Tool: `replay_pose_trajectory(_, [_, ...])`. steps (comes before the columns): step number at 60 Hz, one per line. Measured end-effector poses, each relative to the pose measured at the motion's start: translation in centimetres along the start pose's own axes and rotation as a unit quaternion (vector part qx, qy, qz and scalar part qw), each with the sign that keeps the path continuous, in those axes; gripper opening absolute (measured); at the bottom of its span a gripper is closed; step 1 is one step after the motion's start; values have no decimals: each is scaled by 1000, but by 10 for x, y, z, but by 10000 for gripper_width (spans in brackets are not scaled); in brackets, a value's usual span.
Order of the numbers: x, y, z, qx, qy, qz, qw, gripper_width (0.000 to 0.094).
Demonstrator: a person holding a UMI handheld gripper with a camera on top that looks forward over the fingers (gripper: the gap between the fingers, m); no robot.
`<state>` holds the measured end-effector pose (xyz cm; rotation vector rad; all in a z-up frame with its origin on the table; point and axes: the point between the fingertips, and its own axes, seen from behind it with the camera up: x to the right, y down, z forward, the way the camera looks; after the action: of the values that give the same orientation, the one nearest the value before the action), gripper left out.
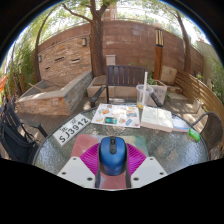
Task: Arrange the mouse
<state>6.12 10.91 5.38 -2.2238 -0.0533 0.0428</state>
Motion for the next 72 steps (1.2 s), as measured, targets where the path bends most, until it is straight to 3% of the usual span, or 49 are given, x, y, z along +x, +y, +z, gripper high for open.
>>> replay_pose_trajectory(4, [3,16,23,-26,3,-9,1000,352])
replay_pose_trajectory(14, [-3,48,52,-63,-11,-13,998,537])
replay_pose_trajectory(19, [-1,35,32,-59,-4,-27,998,868])
replay_pose_trajectory(22, [-3,34,21,-53,-2,-31,998,824])
replay_pose_trajectory(26, [-6,28,-5,-44,2,-29,999,859])
replay_pose_trajectory(41, [-18,12,-147,-6,36,-29,999,850])
replay_pose_trajectory(56, [-37,38,-263,17,60,-26,998,851])
replay_pose_trajectory(72, [-46,62,-313,17,65,-32,997,851])
